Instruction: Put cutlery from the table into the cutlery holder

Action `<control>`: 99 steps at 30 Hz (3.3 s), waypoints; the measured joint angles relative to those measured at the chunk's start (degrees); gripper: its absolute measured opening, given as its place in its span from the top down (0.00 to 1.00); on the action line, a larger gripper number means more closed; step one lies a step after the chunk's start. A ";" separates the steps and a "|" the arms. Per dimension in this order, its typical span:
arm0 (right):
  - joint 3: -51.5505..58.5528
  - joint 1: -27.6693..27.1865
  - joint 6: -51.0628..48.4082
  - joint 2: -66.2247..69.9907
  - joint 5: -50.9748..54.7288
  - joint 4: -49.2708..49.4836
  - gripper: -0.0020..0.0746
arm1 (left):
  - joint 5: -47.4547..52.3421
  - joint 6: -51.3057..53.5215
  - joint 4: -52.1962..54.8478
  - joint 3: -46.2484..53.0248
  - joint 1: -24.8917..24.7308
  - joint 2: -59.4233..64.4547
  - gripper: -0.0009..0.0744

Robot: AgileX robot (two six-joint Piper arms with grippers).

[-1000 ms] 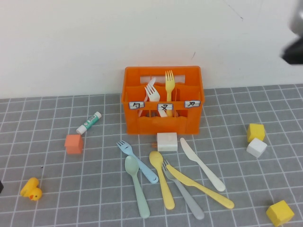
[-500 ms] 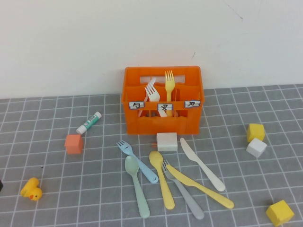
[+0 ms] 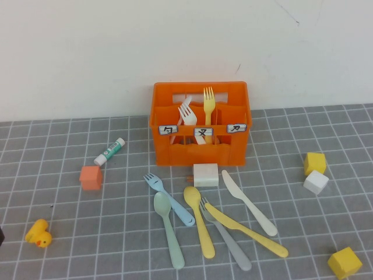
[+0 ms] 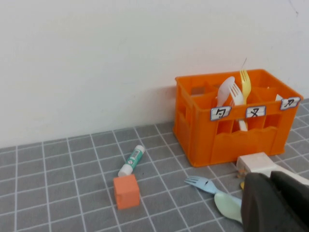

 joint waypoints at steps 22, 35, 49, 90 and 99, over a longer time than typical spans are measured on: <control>0.00 0.00 0.09 -0.06 -0.37 0.23 0.97 | 2.83 0.25 0.00 0.90 1.13 -1.69 0.99; 0.00 0.00 0.09 -0.06 -0.59 0.36 0.97 | -0.07 19.90 -16.77 14.12 18.13 -11.18 0.99; 0.05 0.00 0.13 -0.06 -0.70 0.36 0.97 | 1.54 22.19 -20.66 17.19 18.22 -11.18 0.99; 19.43 -20.21 0.37 -19.88 -20.25 -3.69 0.97 | 1.57 21.46 -21.11 17.19 18.22 -11.18 0.99; 19.43 -20.70 15.26 -19.88 -14.55 -11.62 0.97 | 1.57 21.23 -21.11 17.19 18.22 -11.18 0.99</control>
